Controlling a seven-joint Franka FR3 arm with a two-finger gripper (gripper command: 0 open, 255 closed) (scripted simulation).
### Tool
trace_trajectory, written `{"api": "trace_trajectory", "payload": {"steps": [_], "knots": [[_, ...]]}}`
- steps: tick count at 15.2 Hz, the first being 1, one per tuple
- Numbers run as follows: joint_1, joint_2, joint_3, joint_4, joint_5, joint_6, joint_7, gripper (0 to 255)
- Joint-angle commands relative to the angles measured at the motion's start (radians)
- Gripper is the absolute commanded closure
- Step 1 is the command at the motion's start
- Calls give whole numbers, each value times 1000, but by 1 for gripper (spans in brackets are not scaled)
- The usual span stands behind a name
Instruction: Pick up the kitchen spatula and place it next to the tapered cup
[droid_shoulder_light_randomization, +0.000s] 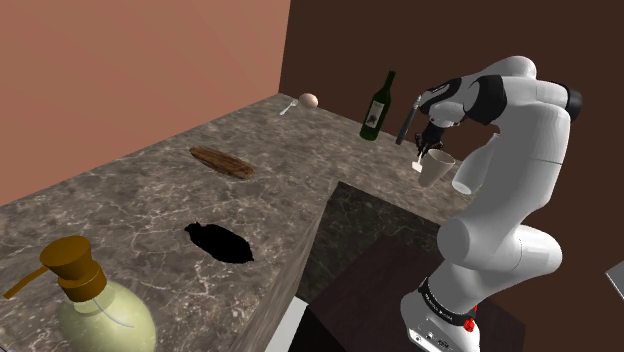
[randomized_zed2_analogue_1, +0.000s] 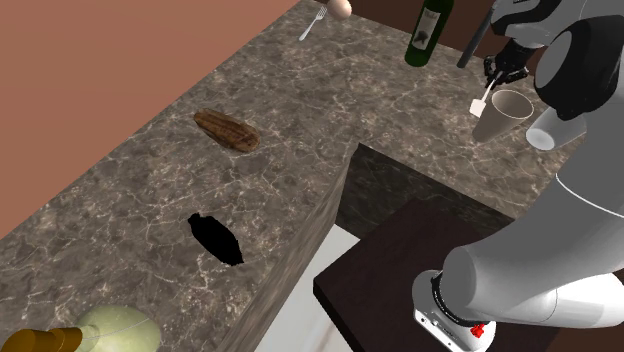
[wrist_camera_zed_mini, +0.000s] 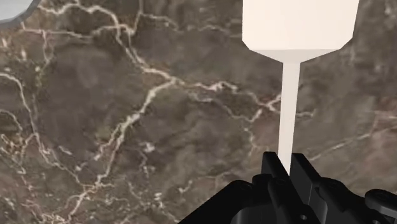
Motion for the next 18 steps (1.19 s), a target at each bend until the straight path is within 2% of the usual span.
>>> {"api": "trace_trajectory", "payload": {"steps": [1,2,3,8,12,18], "knots": [[0,0,0,0,0,0,0,255],[0,0,0,0,0,0,0,255],[0,0,0,0,0,0,0,0],[0,0,0,0,0,0,0,0],[8,-58,-10,44,-21,-100,13,0],[7,-58,-10,44,-21,-100,13,0]]}}
